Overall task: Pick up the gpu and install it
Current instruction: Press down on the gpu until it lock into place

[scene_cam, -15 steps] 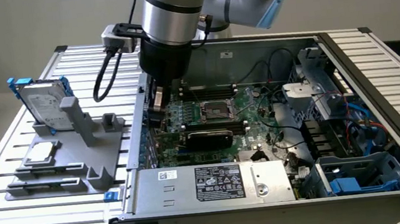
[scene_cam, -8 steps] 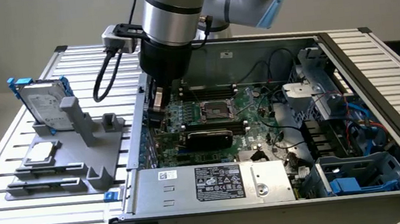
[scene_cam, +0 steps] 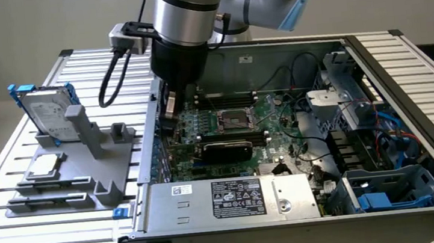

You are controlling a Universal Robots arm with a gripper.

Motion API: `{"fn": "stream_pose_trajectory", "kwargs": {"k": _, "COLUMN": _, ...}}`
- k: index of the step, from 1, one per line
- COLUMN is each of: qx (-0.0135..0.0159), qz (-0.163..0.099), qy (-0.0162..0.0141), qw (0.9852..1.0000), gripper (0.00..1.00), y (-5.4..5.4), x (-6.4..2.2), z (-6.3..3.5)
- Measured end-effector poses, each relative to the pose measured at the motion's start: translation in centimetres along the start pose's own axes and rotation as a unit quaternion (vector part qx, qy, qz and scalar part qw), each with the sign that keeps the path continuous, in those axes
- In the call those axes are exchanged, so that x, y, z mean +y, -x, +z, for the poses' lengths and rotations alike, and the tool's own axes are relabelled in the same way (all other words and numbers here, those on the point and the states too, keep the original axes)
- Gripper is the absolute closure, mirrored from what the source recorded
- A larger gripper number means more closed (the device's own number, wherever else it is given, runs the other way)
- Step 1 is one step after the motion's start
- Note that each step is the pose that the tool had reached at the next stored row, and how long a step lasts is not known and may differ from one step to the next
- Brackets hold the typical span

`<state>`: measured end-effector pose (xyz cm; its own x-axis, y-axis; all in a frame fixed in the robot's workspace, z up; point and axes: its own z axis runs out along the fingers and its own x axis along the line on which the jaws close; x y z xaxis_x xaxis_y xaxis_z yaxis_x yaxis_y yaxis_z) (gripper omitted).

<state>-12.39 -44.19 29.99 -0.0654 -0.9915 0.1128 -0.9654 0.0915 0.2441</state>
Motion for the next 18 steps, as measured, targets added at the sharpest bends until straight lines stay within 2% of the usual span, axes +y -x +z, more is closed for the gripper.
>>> {"fn": "stream_pose_trajectory", "kwargs": {"k": 4, "qx": 0.0000, "qz": 0.000, "qy": 0.0001, "qw": 1.0000, "gripper": 0.89, "y": 0.0, "x": -0.10, "z": -0.61}}
{"fn": "stream_pose_trajectory", "kwargs": {"k": 8, "qx": 0.0001, "qz": 0.000, "qy": 0.0000, "qw": 1.0000, "gripper": 0.89, "y": 0.0, "x": -1.04, "z": -0.98}}
{"fn": "stream_pose_trajectory", "kwargs": {"k": 10, "qx": -0.0004, "qz": 0.000, "qy": -0.0019, "qw": 1.0000, "gripper": 0.89, "y": 0.0, "x": -1.43, "z": -1.11}}
{"fn": "stream_pose_trajectory", "kwargs": {"k": 11, "qx": -0.0013, "qz": 0.000, "qy": -0.0052, "qw": 1.0000, "gripper": 0.89, "y": 0.0, "x": -1.61, "z": -1.16}}
{"fn": "stream_pose_trajectory", "kwargs": {"k": 12, "qx": -0.0025, "qz": 0.000, "qy": -0.0098, "qw": 0.9999, "gripper": 0.89, "y": 0.1, "x": -1.74, "z": -1.19}}
{"fn": "stream_pose_trajectory", "kwargs": {"k": 14, "qx": -0.0055, "qz": 0.001, "qy": -0.0248, "qw": 0.9997, "gripper": 0.89, "y": 0.1, "x": -1.95, "z": -1.24}}
{"fn": "stream_pose_trajectory", "kwargs": {"k": 18, "qx": -0.0113, "qz": 0.003, "qy": -0.0575, "qw": 0.9983, "gripper": 0.89, "y": 0.1, "x": -2.27, "z": -1.33}}
